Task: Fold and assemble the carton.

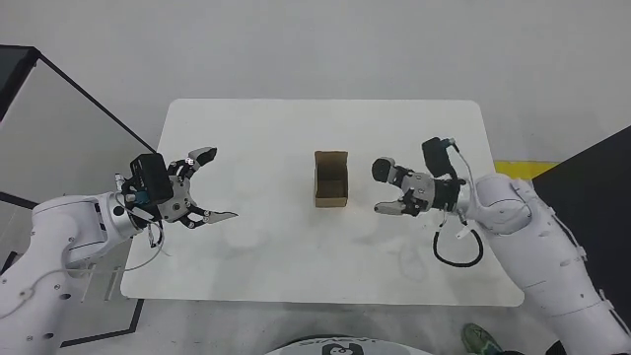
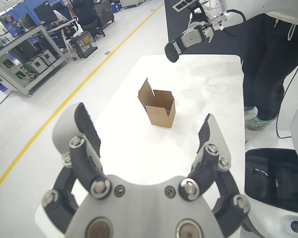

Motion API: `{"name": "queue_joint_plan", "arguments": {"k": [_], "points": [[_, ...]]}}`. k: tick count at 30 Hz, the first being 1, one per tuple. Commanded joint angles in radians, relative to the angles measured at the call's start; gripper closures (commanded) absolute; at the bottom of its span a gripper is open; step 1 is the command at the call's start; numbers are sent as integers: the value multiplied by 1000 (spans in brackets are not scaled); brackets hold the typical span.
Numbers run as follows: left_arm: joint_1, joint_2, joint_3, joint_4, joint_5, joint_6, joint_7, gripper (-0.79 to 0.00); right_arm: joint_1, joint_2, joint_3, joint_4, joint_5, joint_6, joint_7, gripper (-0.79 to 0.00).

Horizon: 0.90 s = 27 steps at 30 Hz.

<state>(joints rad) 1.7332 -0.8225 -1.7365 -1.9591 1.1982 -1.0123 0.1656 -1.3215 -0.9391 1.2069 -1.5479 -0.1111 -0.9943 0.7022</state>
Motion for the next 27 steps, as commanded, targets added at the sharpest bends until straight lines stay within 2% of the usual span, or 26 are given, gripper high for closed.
{"name": "queue_joint_plan", "arguments": {"k": [1,3,13,15,18,23,25,26,27], "points": [[0,0,0,0,0,0,0,-785,25,14,-3,27,207,33,119,-785],[0,0,0,0,0,0,0,-785,36,23,-15,42,336,76,200,-785],[4,-1,9,9,-17,3,-9,-785,34,22,-17,43,328,90,194,-785],[1,4,56,3,-70,0,-97,-785,32,21,-23,39,306,127,182,-785],[-26,24,151,-1,-263,0,-282,-785,37,20,-36,49,314,184,193,-785],[-111,58,201,67,-533,6,-580,-785,55,17,-62,82,393,198,234,-785],[-130,66,205,71,-612,16,-656,-785,61,15,-70,93,412,205,239,-785],[-137,70,201,70,-641,23,-685,-508,64,14,-74,98,420,206,244,-705],[-144,72,194,67,-650,26,-698,0,65,14,-75,102,425,207,244,-268]]}}
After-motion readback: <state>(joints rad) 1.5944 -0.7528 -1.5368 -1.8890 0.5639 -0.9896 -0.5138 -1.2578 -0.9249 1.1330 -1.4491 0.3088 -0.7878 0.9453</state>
